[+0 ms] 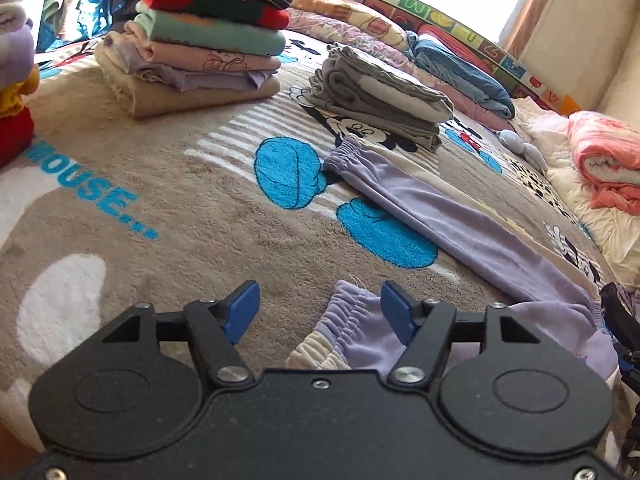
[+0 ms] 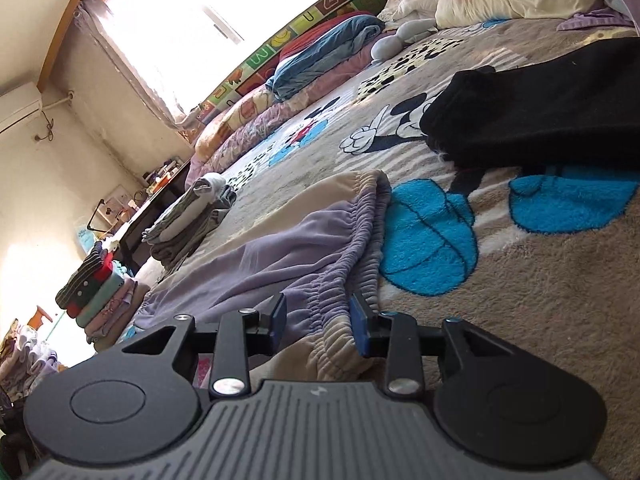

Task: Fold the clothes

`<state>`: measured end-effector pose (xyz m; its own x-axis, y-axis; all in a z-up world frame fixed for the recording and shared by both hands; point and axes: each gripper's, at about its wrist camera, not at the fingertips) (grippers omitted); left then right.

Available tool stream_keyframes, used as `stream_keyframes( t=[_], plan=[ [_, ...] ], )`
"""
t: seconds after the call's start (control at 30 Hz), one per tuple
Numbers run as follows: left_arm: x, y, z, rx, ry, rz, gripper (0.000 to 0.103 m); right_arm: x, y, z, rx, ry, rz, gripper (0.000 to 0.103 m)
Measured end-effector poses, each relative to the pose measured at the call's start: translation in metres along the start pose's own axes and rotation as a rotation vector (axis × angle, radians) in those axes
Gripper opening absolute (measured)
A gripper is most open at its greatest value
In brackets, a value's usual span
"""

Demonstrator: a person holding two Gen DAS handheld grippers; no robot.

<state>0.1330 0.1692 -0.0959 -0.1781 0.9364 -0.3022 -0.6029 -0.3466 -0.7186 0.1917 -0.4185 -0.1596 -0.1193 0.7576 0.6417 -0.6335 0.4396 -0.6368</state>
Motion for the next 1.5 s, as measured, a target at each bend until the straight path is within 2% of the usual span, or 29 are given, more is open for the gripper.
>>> stream_keyframes(
  t=[0.1,0.2,0.27,0.33,0.43,0.53,0.6,0.67,0.73,0.83,0.93,1.0,1.07,1.1,1.13,1.17,1.2,1.27,1.3,1.33,1.37,1.4,1.43,1.5],
  plan=[
    [-0.008,-0.006,-0.015,0.031,-0.016,-0.115,0.056,-0.006,0.002,0.001,-0.004,-0.001,-0.028,0.025],
    [-0.009,-0.003,-0.034,0.085,0.001,-0.145,0.045,-0.006,0.005,0.001,-0.008,0.001,-0.019,0.025],
    [-0.014,0.002,-0.040,0.099,0.005,-0.173,0.035,-0.004,0.007,0.001,-0.012,0.008,0.001,0.025],
    [-0.021,0.008,-0.042,0.091,0.012,-0.221,0.019,-0.003,0.009,0.001,-0.023,0.023,0.016,0.018],
    [-0.027,0.009,-0.033,0.033,-0.015,-0.246,0.017,-0.001,0.010,0.004,-0.047,0.036,0.028,0.013],
    [-0.022,0.001,-0.005,-0.123,-0.004,-0.217,0.015,0.000,0.009,0.011,-0.076,0.014,0.031,0.011],
    [-0.012,-0.006,0.015,-0.232,0.025,-0.149,0.015,0.000,0.007,0.018,-0.099,0.012,0.039,0.010],
    [0.000,-0.010,0.024,-0.274,0.031,-0.065,0.015,-0.001,0.007,0.022,-0.098,0.026,0.038,0.010],
    [0.011,-0.010,0.018,-0.254,-0.010,-0.011,0.015,-0.003,0.008,0.023,-0.089,0.037,0.031,0.010],
    [0.019,-0.005,-0.001,-0.176,-0.074,0.035,0.015,-0.005,0.010,0.022,-0.065,0.059,0.034,0.010],
    [0.016,-0.004,0.005,-0.214,-0.048,0.033,0.015,-0.005,0.012,0.022,-0.058,0.071,0.037,0.010],
    [0.019,-0.006,0.012,-0.248,0.020,0.070,0.015,-0.005,0.012,0.028,-0.088,0.044,0.021,0.010],
    [0.023,-0.008,0.006,-0.219,0.013,0.092,0.015,-0.005,0.010,0.035,-0.117,0.021,0.015,0.010],
    [0.023,-0.007,-0.002,-0.183,-0.023,0.080,0.016,-0.006,0.009,0.037,-0.119,0.022,0.013,0.009],
    [0.022,-0.005,-0.010,-0.147,-0.063,0.067,0.021,-0.009,0.009,0.035,-0.096,0.043,0.015,0.010],
    [0.022,-0.004,-0.018,-0.110,-0.102,0.053,0.020,-0.010,0.010,0.029,-0.055,0.078,0.030,0.010],
    [0.018,-0.003,-0.019,-0.112,-0.138,0.027,0.021,-0.009,0.012,0.025,-0.027,0.110,0.053,0.010],
    [0.007,-0.001,-0.009,-0.156,-0.168,-0.049,0.035,0.000,0.014,0.025,-0.032,0.139,0.109,0.011],
    [0.000,0.000,-0.002,-0.184,-0.182,-0.094,0.052,0.004,0.015,0.026,-0.041,0.152,0.131,0.015],
    [-0.007,0.002,0.005,-0.213,-0.195,-0.140,0.054,0.005,0.016,0.029,-0.049,0.163,0.136,0.023],
    [-0.015,0.004,0.010,-0.228,-0.200,-0.196,0.054,0.008,0.016,0.032,-0.063,0.174,0.144,0.023],
    [-0.022,0.006,0.014,-0.230,-0.186,-0.258,0.054,0.010,0.015,0.036,-0.085,0.186,0.156,0.023],
    [-0.029,0.009,0.017,-0.219,-0.141,-0.320,0.054,0.016,0.016,0.041,-0.110,0.201,0.183,0.023],
    [-0.044,0.018,0.023,-0.175,0.004,-0.457,0.054,0.033,0.018,0.051,-0.162,0.229,0.277,0.024]
  ],
)
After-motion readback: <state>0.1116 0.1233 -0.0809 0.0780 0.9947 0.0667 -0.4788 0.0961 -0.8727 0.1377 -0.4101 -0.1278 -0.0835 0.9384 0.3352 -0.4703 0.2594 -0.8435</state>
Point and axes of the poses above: each gripper's, at about its wrist camera, not at the fingertips, and z roughly against the way its jaws point, x to its left, y to its underside, and after that the axes turned 1 degree about y, right-handed
